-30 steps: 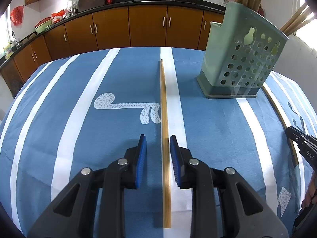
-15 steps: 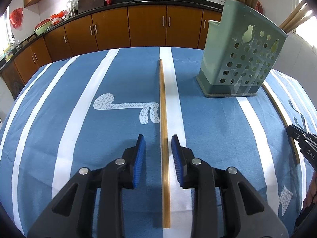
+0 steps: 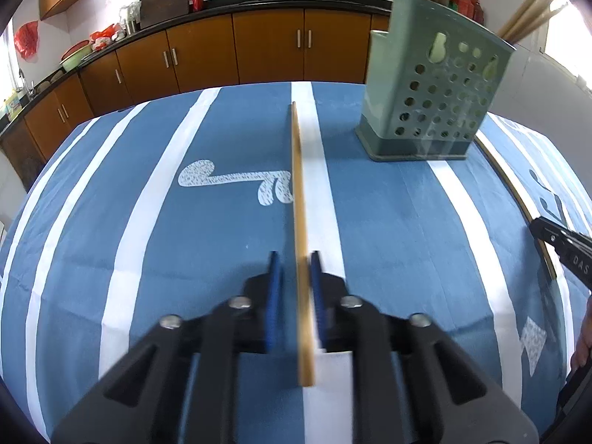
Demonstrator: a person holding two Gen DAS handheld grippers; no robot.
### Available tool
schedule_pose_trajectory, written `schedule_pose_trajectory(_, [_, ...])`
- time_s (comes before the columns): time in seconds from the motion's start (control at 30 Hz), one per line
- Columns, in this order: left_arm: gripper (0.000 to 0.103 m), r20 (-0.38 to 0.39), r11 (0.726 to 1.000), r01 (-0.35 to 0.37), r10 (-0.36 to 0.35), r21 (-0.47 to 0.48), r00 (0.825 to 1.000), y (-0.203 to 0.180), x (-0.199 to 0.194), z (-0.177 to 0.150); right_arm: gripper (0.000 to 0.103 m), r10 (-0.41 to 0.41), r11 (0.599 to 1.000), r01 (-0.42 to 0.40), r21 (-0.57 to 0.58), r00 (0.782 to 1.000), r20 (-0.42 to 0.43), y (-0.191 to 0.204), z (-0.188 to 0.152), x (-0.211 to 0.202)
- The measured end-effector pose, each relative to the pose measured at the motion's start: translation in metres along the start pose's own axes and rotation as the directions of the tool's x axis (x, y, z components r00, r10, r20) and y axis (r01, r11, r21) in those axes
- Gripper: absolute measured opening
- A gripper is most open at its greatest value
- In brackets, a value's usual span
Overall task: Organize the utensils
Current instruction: 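Lift both held chopsticks upright and lower them into the green holder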
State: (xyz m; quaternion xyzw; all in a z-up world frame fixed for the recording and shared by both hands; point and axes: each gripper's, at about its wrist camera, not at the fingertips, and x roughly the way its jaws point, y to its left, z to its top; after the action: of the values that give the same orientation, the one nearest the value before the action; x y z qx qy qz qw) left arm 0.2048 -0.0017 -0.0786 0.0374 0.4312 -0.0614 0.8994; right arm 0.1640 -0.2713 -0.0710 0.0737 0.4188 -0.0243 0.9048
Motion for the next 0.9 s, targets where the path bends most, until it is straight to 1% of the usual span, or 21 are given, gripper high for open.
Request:
schedule_pose_trajectory(0.1, [0.008,-0.017,1.0,0.01,-0.01,0.001,1.0,0.001,-0.002,-0.001,0.008,0.019,1.0,-0.019,0.018,1.0,-0.002,-0.003,-0.001,-0.003])
schedule_pose_trajectory(0.17, [0.008,-0.019,1.0,0.019,-0.019,-0.007,1.0,0.003,-0.006,-0.001,0.008,0.029,0.999,-0.03,0.029,0.999,0.016,-0.005,-0.002,-0.01])
schedule_pose_trajectory(0.3, [0.008,0.02,0.999,0.033,-0.033,-0.018,0.999,0.006,-0.025,0.002,0.008,0.041,0.998,-0.043,0.039,0.997,0.069,-0.007,0.003,-0.027])
schedule_pose_trajectory(0.47, [0.008,0.088,0.998,0.049,-0.047,-0.025,0.995,0.009,-0.05,0.011,0.008,0.056,0.996,-0.065,0.054,0.987,0.149,-0.012,0.014,-0.05])
schedule_pose_trajectory(0.63, [0.008,0.161,0.997,0.068,-0.06,-0.044,0.985,0.011,-0.075,0.023,0.008,0.069,0.994,-0.087,0.067,0.971,0.227,-0.016,0.024,-0.071])
schedule_pose_trajectory(0.77, [0.008,0.217,0.994,0.09,-0.075,-0.061,0.973,0.016,-0.093,0.029,0.008,0.079,0.991,-0.105,0.078,0.954,0.289,-0.019,0.03,-0.087])
schedule_pose_trajectory(0.9, [0.008,0.272,0.991,0.116,-0.091,-0.074,0.958,0.018,-0.112,0.035,0.008,0.085,0.99,-0.117,0.079,0.94,0.33,-0.02,0.033,-0.099])
